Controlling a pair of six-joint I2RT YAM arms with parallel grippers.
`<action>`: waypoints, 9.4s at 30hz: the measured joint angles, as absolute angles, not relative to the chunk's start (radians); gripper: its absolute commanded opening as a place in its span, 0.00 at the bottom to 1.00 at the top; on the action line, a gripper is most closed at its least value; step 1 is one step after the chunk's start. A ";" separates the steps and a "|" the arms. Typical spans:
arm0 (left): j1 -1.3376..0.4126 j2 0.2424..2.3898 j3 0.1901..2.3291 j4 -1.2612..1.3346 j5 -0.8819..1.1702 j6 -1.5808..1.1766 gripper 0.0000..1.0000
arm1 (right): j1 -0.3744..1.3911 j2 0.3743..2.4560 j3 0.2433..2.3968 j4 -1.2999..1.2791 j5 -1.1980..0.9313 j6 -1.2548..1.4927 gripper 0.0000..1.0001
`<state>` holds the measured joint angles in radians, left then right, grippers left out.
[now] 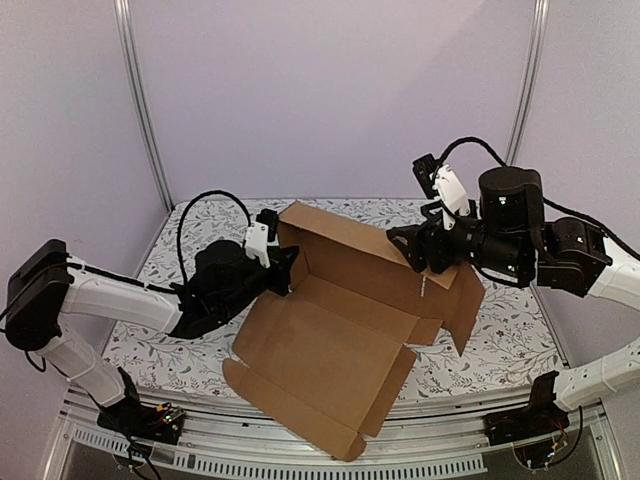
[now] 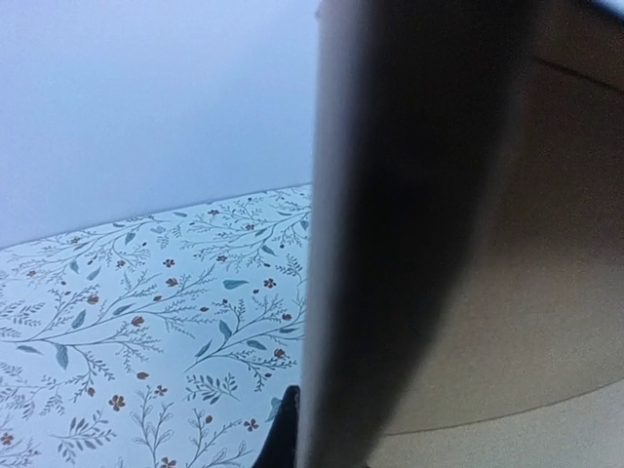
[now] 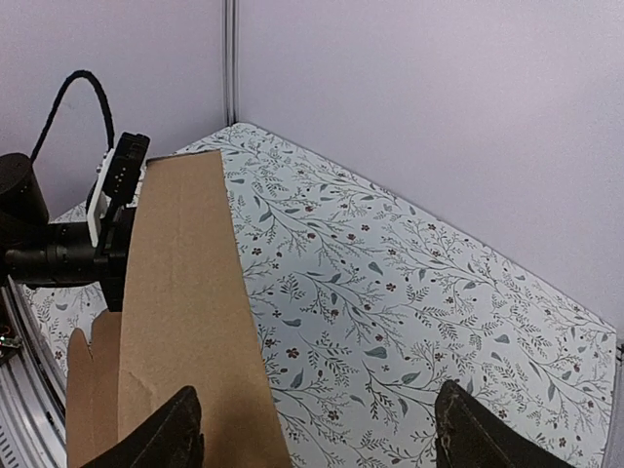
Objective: Fold the paper box
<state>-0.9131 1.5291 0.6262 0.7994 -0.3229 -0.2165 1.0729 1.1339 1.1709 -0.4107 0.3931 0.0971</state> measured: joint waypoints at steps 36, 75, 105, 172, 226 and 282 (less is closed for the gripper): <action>-0.896 1.237 0.879 -0.466 -0.412 -0.719 0.00 | 1.066 1.087 1.256 -0.559 0.446 0.036 0.00; -0.899 1.179 0.791 -0.455 -0.329 -0.739 0.00 | 1.066 1.401 1.196 -0.367 0.260 0.117 0.00; -0.892 1.138 0.644 -0.286 -0.297 -0.810 0.00 | 1.066 1.372 1.082 -0.151 0.402 0.181 0.00; -0.848 0.973 0.500 -0.037 -0.248 -0.814 0.00 | 1.101 1.217 0.813 0.000 0.044 0.350 0.00; -0.841 0.796 0.452 -0.125 -0.614 -0.753 0.00 | 1.237 1.192 0.879 -0.209 0.133 0.587 0.65; -0.823 0.577 0.359 -0.010 -0.431 -0.880 0.00 | 1.238 1.048 0.416 0.560 -0.081 0.666 0.00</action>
<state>-0.8230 0.5770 0.3588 -0.0105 -0.4313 -0.8799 1.2381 1.0477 0.4160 0.5602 -0.0807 0.6659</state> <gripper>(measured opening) 0.018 0.006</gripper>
